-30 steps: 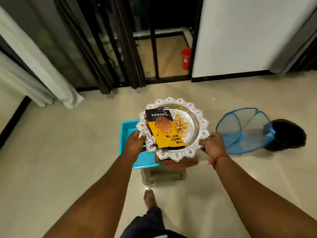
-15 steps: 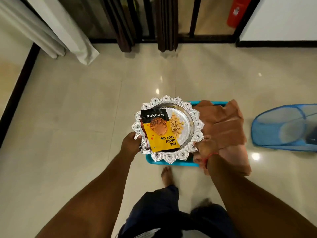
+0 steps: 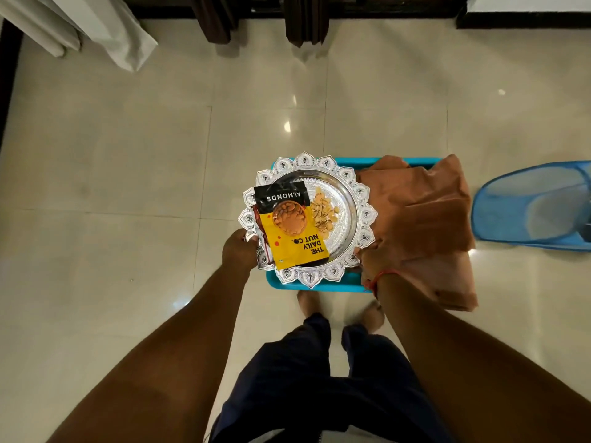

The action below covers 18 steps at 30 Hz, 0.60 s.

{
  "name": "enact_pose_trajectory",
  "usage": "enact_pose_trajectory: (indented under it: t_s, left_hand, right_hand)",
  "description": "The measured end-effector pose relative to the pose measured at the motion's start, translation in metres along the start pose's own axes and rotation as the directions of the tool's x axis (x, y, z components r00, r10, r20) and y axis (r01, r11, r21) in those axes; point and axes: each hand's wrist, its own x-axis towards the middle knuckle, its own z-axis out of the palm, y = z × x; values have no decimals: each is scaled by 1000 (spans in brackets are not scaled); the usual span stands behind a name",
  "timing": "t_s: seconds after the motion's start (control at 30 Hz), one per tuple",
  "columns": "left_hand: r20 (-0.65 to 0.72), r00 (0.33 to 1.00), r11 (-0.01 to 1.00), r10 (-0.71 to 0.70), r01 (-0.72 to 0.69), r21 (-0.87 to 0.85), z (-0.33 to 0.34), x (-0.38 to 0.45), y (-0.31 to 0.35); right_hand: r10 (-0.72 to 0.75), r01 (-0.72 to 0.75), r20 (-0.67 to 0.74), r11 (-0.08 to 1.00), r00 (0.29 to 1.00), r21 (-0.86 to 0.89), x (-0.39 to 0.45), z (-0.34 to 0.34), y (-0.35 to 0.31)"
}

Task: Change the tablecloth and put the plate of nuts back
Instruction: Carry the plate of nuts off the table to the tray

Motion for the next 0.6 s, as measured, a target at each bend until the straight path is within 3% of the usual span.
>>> enact_pose_trajectory:
  t_s: [0.37,0.5,0.6]
  left_hand:
    - [36,997,995,-73,70,77,6,6,0]
    - [-98,995,952,12,19,306,6,0,18]
    - [-164,960,804,228,-91,587,4,-13,31]
  right_hand:
    - [-42,37,-72,997,997,-73,-2,7,12]
    - [-61,53,-66,991,996,-120,-7,6,-1]
    - [-86,78,-51,986,995,-147,-15,-2,-14]
